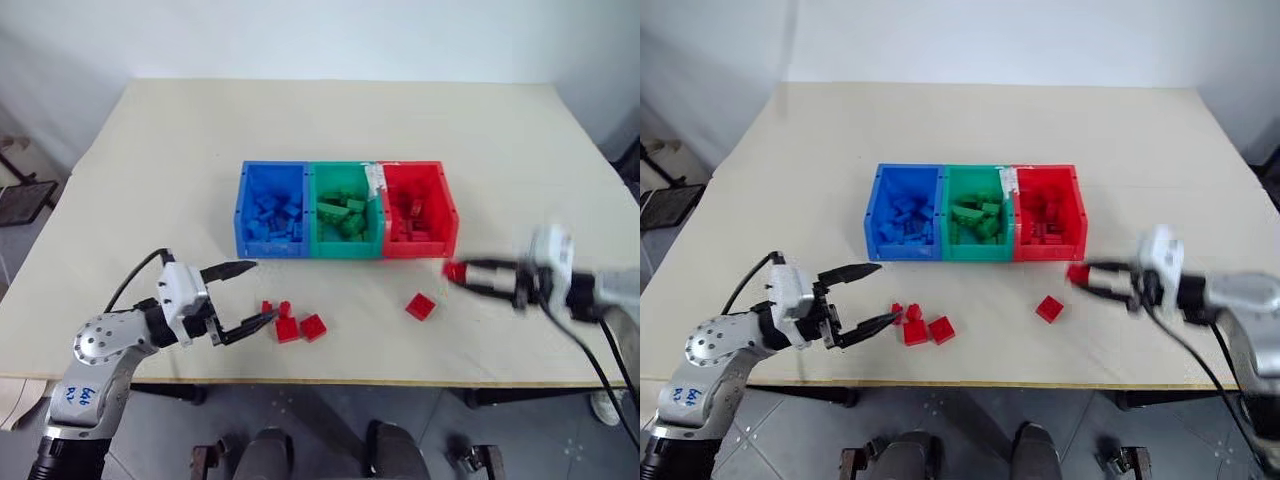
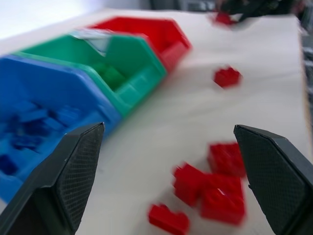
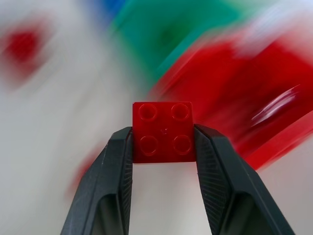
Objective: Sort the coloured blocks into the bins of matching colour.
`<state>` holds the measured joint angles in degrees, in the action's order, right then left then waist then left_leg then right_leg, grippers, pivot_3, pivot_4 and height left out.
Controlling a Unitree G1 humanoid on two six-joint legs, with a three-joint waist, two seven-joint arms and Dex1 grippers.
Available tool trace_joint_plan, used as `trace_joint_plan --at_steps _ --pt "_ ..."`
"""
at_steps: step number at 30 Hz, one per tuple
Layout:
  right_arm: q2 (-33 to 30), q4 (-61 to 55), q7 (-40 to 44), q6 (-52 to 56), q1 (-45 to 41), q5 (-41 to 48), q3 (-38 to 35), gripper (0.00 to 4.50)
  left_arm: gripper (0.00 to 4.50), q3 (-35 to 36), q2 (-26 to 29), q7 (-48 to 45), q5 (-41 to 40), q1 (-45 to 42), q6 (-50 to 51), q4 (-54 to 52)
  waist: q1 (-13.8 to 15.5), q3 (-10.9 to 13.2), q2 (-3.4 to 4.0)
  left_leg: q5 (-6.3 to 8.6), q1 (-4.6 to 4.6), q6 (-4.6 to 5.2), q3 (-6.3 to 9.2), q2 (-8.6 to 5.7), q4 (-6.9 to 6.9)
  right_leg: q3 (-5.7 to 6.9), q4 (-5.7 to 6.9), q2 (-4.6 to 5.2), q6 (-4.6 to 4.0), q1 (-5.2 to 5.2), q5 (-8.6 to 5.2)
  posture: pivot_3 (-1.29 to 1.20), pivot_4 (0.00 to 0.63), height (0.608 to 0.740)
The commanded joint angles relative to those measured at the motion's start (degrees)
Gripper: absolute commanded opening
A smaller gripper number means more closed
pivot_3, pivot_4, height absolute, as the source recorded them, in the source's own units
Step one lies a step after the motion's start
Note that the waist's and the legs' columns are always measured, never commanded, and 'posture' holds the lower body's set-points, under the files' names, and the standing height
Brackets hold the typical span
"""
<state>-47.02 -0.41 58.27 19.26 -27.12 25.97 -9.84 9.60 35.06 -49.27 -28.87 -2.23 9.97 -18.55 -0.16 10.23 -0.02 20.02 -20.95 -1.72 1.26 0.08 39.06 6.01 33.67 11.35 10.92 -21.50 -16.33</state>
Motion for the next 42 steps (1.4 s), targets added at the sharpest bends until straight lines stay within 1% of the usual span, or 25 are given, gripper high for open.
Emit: trace_joint_plan --at_steps 1,5,7,8,9,11,13,14,16,18,21,24,26,28,30,32,34,37,40,42 --pt "3.8 7.4 -6.5 1.5 -8.3 -4.7 3.5 1.42 4.5 2.0 0.5 0.8 -1.2 0.3 0.8 -2.3 0.0 0.0 -0.01 0.02 -0.01 -0.02 0.02 0.01 -0.01 0.03 0.0 -0.01 0.0 -0.02 0.0 0.0 0.15 0.74" --pt "6.5 16.3 -8.9 0.7 -15.6 -10.2 7.6 1.42 4.5 2.7 1.0 1.1 -1.2 0.2 1.8 -2.9 0.5 0.0 -0.01 0.04 -0.19 0.01 0.08 -0.06 -0.01 0.11 -0.05 0.02 0.04 -0.1 0.02 0.0 0.15 0.74" --pt "7.3 19.6 -9.6 -0.4 -17.5 -11.8 8.5 2.17 4.5 3.0 1.1 1.3 -1.3 0.1 2.3 -3.1 0.4 0.0 -0.01 0.05 -0.22 0.02 0.09 -0.07 -0.02 0.12 -0.07 0.02 0.04 -0.11 0.02 0.0 0.15 0.74" --pt "7.3 20.5 -8.8 -0.9 -18.0 -12.0 8.8 2.43 4.5 3.0 1.1 1.4 -1.4 0.1 2.5 -3.2 0.4 0.0 -0.01 0.05 -0.22 0.02 0.09 -0.07 -0.03 0.13 -0.08 0.01 0.04 -0.11 0.02 0.0 0.15 0.74" --pt "7.4 21.1 -8.1 -1.3 -18.3 -12.2 9.0 2.83 4.5 3.1 1.2 1.4 -1.4 0.1 2.6 -3.3 0.2 0.0 -0.01 0.05 -0.22 0.02 0.09 -0.07 -0.04 0.13 -0.08 0.01 0.04 -0.1 0.02 0.0 0.15 0.74" --pt "7.6 21.5 -7.4 -2.2 -18.4 -12.2 8.7 3.45 4.5 3.1 1.3 1.4 -1.4 0.1 2.9 -3.4 -0.1 0.0 0.0 0.04 -0.21 0.02 0.08 -0.05 -0.05 0.14 -0.08 0.01 0.04 -0.11 0.02 0.0 0.15 0.74" --pt "5.9 17.3 -4.1 -4.7 -14.8 -10.0 6.3 4.19 4.5 2.8 2.1 0.5 -0.9 0.1 3.1 -3.0 -0.1 0.0 0.01 0.04 -0.19 0.01 0.05 -0.04 -0.05 0.14 -0.08 0.0 0.04 -0.11 0.02 0.0 0.15 0.74" --pt "4.9 14.8 -2.1 -5.0 -12.3 -8.3 4.8 4.47 4.5 2.7 2.3 0.1 -0.8 0.0 3.1 -2.7 0.0 0.0 0.01 0.04 -0.17 0.01 0.05 -0.02 -0.06 0.14 -0.06 -0.01 0.04 -0.11 0.02 0.0 0.15 0.74" --pt "3.1 11.0 1.5 -7.2 -7.7 -6.2 2.4 4.47 4.5 2.0 3.0 -1.0 -0.3 -0.3 2.7 -1.9 0.3 0.0 0.01 0.04 -0.19 0.01 0.06 -0.02 -0.06 0.15 -0.08 0.0 0.04 -0.11 0.02 0.0 0.15 0.74" --pt "1.2 6.6 4.6 -9.6 0.0 -3.1 -2.6 4.47 4.5 -0.1 4.0 -3.4 2.3 -0.7 0.2 -0.1 0.8 0.0 0.01 0.06 -0.23 0.04 0.03 -0.06 -0.04 0.16 -0.14 0.03 0.07 -0.09 0.03 0.0 0.15 0.74" --pt "-1.6 4.5 7.1 -18.0 11.8 -4.3 -8.9 4.47 4.5 -3.2 5.5 -7.7 6.3 -1.5 -5.2 3.5 1.2 0.0 0.02 0.06 -0.16 0.04 -0.08 -0.05 -0.04 0.14 -0.16 0.02 0.07 -0.07 0.04 0.0 0.15 0.74" --pt "-4.5 2.9 10.4 -19.3 23.2 -4.0 -13.8 4.47 4.5 -4.6 5.2 -10.4 7.1 -3.6 -8.5 7.3 1.6 0.0 0.03 0.07 -0.14 0.06 -0.15 -0.05 -0.04 0.12 -0.2 0.02 0.07 -0.06 0.04 0.0 0.15 0.74" --pt "-5.9 2.3 11.6 -19.5 28.6 -4.1 -15.4 4.47 4.5 -5.3 4.7 -11.5 7.0 -5.2 -9.1 8.8 1.5 0.0 0.03 0.07 -0.13 0.07 -0.22 -0.04 -0.02 0.08 -0.2 0.02 0.07 -0.06 0.04 0.0 0.15 0.74" --pt "-6.6 1.2 12.0 -17.0 32.4 -3.1 -16.4 4.47 4.5 -6.3 4.3 -12.4 6.8 -6.9 -9.6 9.9 1.2 0.0 0.04 0.07 -0.08 0.07 -0.25 -0.02 -0.01 0.05 -0.19 0.02 0.05 -0.05 0.04 0.0 0.15 0.74" --pt "-6.9 0.3 11.8 -15.8 33.7 -2.7 -16.3 4.47 4.5 -7.0 4.0 -13.2 6.7 -7.8 -9.8 10.5 0.7 0.0 0.04 0.07 0.0 0.07 -0.3 0.02 -0.02 0.0 -0.14 0.0 0.04 -0.05 0.05 0.0 0.15 0.74" --pt "-6.3 -3.2 10.3 -12.5 33.0 -1.6 -14.7 4.47 4.5 -7.8 4.2 -14.4 6.2 -8.1 -8.8 10.4 0.3 0.0 0.05 0.07 0.01 0.07 -0.29 0.02 -0.04 0.0 -0.12 0.01 0.04 -0.05 0.05 0.0 0.15 0.74" --pt "-7.7 -9.8 8.7 -6.5 31.4 -2.7 -9.6 4.47 4.5 -8.5 4.5 -15.5 5.8 -7.7 -8.0 10.0 -0.1 0.0 0.07 0.07 0.04 0.07 -0.28 0.04 -0.04 0.0 -0.09 0.0 0.04 -0.05 0.05 0.0 0.15 0.74" --pt "-9.1 -15.8 4.2 4.6 27.1 -3.2 -4.1 4.47 4.5 -8.8 4.6 -16.3 5.3 -7.2 -7.3 9.0 0.2 0.0 0.09 0.07 0.06 0.06 -0.25 0.06 -0.04 0.0 -0.05 -0.01 0.04 -0.05 0.05 0.0 0.15 0.74" --pt "-8.7 -18.6 1.1 13.8 21.9 -2.6 1.1 4.47 4.5 -8.9 4.7 -16.6 5.4 -6.7 -7.1 8.1 0.5 0.0 0.08 0.07 -0.03 0.07 -0.24 0.04 0.03 0.0 -0.11 0.0 0.04 -0.05 0.05 0.0 0.15 0.74" --pt "-7.7 -18.8 -0.6 16.4 19.2 -4.0 4.4 4.47 4.5 -8.6 4.7 -16.3 5.5 -6.3 -6.8 7.5 1.1 0.0 0.07 0.07 -0.08 0.07 -0.21 0.03 0.06 0.02 -0.15 0.01 0.04 -0.05 0.05 0.0 0.15 0.74"
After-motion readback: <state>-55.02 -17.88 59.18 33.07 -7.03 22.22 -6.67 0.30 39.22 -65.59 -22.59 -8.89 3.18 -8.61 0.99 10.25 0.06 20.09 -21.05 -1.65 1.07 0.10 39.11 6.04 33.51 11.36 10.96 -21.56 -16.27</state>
